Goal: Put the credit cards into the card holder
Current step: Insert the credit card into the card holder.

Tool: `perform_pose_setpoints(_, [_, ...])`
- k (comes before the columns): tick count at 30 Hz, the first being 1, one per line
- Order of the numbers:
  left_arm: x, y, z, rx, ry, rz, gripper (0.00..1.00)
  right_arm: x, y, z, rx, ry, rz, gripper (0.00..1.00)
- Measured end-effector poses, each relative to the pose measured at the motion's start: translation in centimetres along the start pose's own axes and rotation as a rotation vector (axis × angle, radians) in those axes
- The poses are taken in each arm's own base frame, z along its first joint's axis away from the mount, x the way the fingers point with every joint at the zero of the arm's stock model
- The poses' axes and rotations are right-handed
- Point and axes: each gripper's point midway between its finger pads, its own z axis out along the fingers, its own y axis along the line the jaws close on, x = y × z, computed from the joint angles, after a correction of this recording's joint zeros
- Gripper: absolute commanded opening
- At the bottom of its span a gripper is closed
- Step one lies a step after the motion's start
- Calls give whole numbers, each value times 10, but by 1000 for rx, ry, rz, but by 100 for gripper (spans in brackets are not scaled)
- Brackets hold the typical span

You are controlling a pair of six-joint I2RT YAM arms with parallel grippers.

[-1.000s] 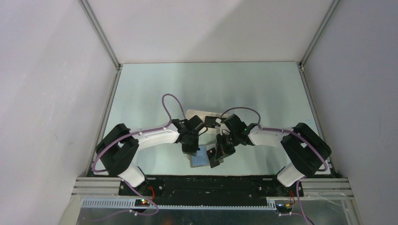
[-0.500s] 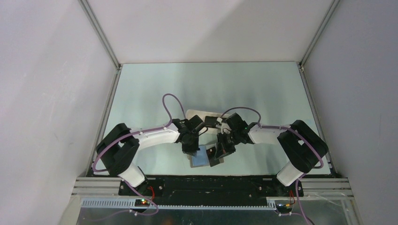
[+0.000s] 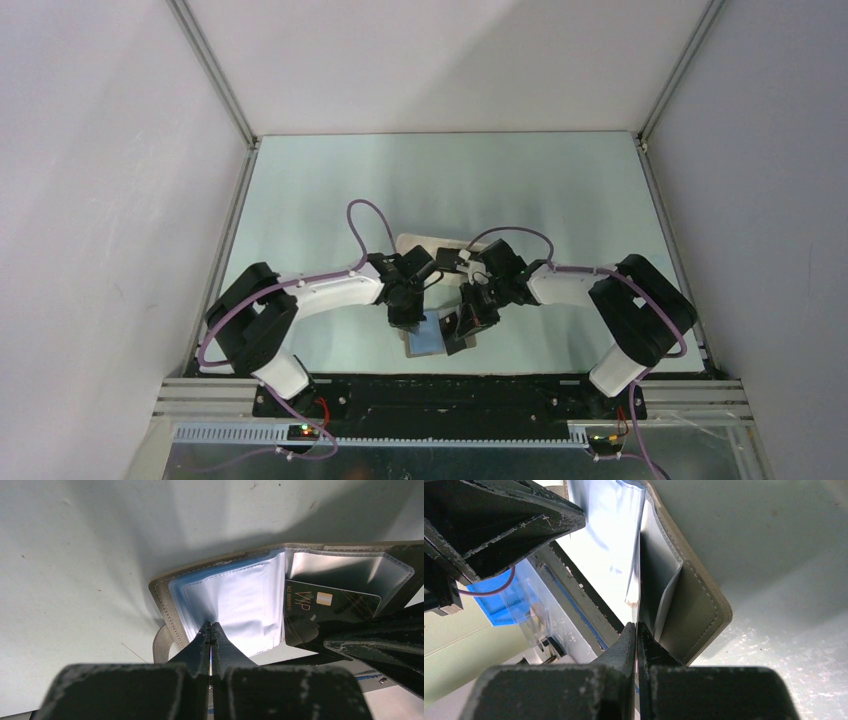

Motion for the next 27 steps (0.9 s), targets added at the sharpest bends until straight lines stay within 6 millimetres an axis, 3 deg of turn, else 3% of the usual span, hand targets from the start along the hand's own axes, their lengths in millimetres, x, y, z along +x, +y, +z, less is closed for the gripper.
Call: perform_pose_setpoints(27, [1,-1,0,0,1,4,0,0,2,-3,7,1,-41,0])
